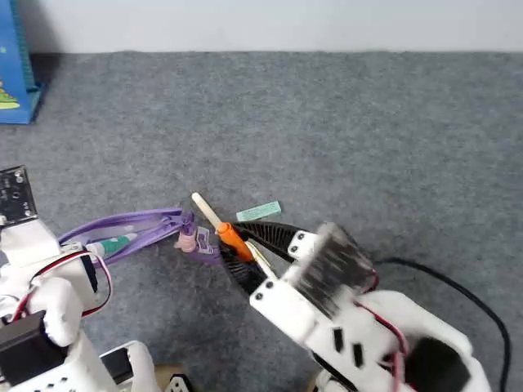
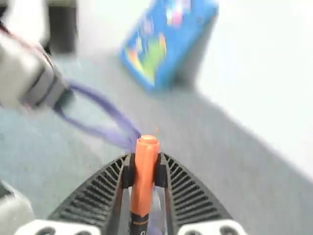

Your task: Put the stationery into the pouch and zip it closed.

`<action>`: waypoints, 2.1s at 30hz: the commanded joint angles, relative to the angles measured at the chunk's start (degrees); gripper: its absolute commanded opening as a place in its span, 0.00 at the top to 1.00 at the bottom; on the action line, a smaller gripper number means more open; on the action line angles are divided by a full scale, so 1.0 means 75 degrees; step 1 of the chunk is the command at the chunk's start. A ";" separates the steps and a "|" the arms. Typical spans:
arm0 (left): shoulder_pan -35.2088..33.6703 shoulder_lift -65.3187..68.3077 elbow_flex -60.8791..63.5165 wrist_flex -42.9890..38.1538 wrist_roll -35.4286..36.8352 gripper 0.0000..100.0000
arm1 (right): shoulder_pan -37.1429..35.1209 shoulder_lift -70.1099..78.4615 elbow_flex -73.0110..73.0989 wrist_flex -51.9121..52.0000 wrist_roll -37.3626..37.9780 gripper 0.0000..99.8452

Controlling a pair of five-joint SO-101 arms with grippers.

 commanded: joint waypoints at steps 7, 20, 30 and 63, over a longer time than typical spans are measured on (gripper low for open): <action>-0.0012 0.0070 -0.0018 0.0117 -0.0035 0.99 | -0.1073 -0.0275 0.0141 -0.3358 -0.0094 0.99; -0.0012 0.0059 0.0205 0.0129 -0.0035 0.99 | -0.0885 -0.0088 0.2063 -0.8035 -0.0832 0.99; -0.0012 0.0059 0.0205 0.0129 -0.0035 0.99 | -0.0733 0.1377 0.2110 -0.9032 -0.1688 0.99; -0.0023 0.0059 0.0217 0.0129 -0.0035 0.99 | -0.0240 0.1565 0.2086 -0.9606 -0.1899 0.99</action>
